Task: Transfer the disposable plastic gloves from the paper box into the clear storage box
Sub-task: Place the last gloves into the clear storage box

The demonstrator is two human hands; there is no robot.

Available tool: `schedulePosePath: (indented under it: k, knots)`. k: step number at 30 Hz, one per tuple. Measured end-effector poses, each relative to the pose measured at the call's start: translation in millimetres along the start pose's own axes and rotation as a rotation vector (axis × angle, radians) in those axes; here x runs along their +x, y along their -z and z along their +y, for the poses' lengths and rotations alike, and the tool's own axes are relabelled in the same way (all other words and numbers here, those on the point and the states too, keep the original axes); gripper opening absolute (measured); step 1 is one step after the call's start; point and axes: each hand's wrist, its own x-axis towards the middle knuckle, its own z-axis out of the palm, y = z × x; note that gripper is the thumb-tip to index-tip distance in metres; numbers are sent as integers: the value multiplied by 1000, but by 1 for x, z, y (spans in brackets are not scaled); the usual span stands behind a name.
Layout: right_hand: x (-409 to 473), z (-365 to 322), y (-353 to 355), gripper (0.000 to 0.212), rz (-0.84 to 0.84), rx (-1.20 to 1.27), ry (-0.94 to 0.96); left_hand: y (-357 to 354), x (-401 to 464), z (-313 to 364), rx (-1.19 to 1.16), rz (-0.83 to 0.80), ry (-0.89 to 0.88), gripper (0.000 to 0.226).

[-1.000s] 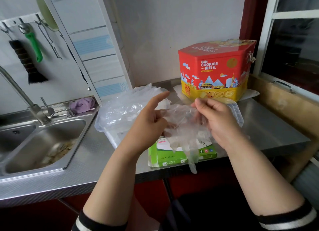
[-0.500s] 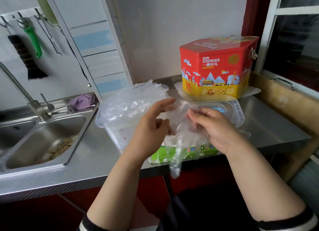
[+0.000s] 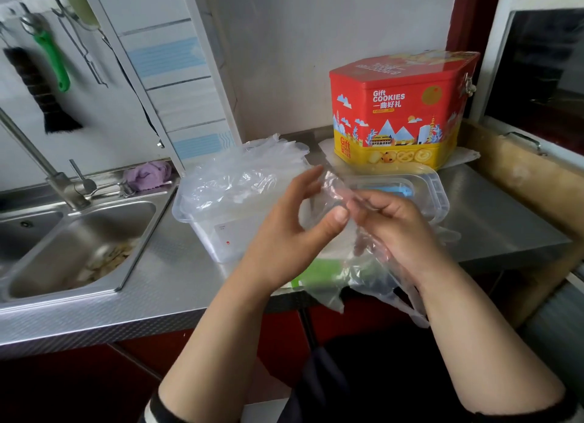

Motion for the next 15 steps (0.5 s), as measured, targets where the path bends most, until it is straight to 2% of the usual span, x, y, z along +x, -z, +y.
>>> schedulePosePath:
  k: [2,4,5,9,12,15]
  knots:
    - [-1,2,-2,50,-37,-52,-13,0,12,9,-32,-75,54,49]
    - [-4,2,-2,41,-33,-66,10,0,21,13,-75,-110,105,20]
    - [-5,3,0,35,-14,-62,12,1,24,12,-51,-94,110,15]
    - [-5,5,10,10,29,-94,-18,8,32,16,30,6,89,18]
    - [1,1,15,12,116,-112,-29,23,42,23,137,60,38,18]
    - [11,-2,19,22,226,-67,1,52,66,23,176,212,10,19]
